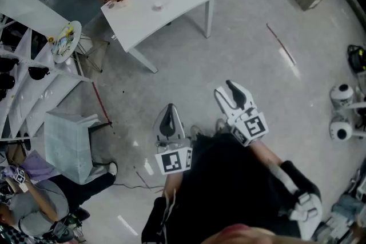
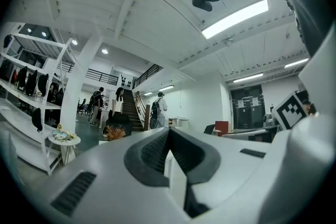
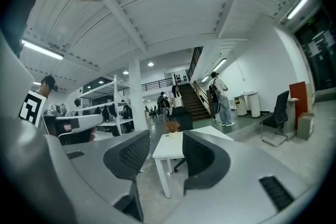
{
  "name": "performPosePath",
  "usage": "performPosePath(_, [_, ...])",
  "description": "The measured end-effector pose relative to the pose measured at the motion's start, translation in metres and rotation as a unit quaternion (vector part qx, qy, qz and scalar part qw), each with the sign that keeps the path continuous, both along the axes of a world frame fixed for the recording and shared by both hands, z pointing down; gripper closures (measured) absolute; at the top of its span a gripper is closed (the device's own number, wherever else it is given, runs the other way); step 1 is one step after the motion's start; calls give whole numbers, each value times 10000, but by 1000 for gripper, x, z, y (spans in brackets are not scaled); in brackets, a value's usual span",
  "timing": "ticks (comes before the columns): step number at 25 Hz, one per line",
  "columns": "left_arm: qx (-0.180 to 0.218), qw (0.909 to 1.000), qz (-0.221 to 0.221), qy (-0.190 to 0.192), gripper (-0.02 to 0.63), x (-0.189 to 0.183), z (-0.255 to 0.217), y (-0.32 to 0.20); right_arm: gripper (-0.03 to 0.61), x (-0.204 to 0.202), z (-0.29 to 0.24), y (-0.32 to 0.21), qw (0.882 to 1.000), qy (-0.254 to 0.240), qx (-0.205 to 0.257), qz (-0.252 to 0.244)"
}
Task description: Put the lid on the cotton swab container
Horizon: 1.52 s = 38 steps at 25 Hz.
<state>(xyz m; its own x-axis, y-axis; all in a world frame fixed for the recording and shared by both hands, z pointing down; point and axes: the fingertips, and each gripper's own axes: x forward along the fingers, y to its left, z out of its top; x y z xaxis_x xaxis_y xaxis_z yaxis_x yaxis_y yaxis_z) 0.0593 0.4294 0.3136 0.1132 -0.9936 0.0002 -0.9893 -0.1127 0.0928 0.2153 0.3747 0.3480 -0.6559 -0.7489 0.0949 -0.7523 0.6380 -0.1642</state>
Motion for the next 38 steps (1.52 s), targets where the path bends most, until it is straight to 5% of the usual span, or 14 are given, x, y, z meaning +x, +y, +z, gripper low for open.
performPosePath(20, [-129,9991,380,120,611,-52,28,-31,403,-52,23,-27,9997,134,-12,189])
performPosePath(27, [-221,9992,303,115,611,-74,38,-101,403,-87,30,-104,9999,-37,-146,-5])
performPosePath(38, [-266,9994,202,-8,611,-92,35,-281,403,-121,26,-286,9989,69,-141,-449])
